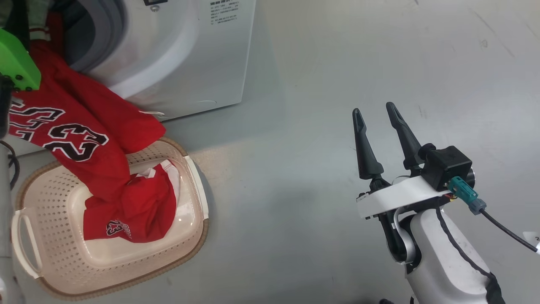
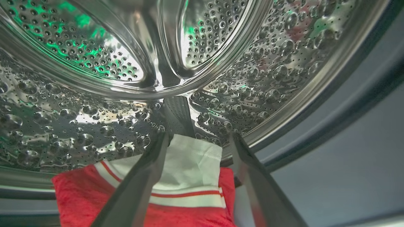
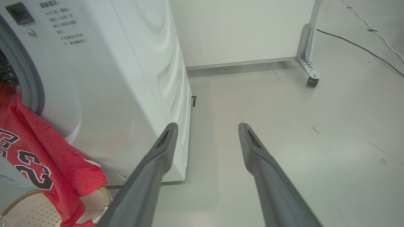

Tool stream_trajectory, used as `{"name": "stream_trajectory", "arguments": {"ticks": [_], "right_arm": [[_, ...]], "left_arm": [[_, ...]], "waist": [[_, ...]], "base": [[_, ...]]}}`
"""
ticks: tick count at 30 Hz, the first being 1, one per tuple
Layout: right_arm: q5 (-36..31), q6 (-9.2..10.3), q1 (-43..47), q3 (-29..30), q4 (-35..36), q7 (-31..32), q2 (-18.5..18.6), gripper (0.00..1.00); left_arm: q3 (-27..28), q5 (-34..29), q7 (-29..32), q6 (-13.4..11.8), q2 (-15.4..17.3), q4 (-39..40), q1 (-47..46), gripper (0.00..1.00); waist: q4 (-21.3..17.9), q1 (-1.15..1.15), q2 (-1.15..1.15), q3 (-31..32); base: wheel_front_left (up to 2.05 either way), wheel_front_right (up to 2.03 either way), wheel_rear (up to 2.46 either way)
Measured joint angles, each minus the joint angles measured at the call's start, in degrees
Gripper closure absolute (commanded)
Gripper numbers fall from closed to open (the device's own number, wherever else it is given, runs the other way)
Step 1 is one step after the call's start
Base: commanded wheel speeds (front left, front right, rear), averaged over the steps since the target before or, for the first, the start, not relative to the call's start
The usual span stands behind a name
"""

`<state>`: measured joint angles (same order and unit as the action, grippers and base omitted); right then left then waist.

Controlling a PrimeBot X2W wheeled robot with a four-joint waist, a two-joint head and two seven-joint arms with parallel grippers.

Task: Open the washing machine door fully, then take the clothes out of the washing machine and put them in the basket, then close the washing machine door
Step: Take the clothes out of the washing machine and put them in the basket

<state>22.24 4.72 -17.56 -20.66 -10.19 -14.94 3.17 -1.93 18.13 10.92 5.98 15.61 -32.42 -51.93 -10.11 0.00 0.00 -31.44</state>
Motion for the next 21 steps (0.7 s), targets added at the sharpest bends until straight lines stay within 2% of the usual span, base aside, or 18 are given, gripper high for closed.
{"name": "stream_trajectory", "arguments": {"ticks": [8, 16, 21], "right_arm": [[1.1, 0.54, -1.4, -0.4, 0.8, 0.0, 0.0, 0.00], [1.1, 1.00, -2.0, -0.3, 0.8, 0.0, 0.0, 0.00], [1.1, 1.07, -2.1, -0.6, 0.9, 0.0, 0.0, 0.00]], "left_arm": [[1.5, 0.4, 4.5, -2.0, 1.5, -4.9, -3.4, 0.00], [2.1, 1.1, 7.9, -4.2, 1.0, -9.4, -6.3, 0.00], [2.7, 1.1, 9.7, -6.4, 0.7, -11.3, -8.2, 0.00]], "waist": [[-2.1, 0.00, 0.00, -3.2], [-3.1, 0.00, 0.00, -5.4], [-3.0, 0.00, 0.00, -6.1]], "base": [[0.00, 0.00, 0.00], [0.00, 0.00, 0.00], [0.00, 0.00, 0.00]]}}
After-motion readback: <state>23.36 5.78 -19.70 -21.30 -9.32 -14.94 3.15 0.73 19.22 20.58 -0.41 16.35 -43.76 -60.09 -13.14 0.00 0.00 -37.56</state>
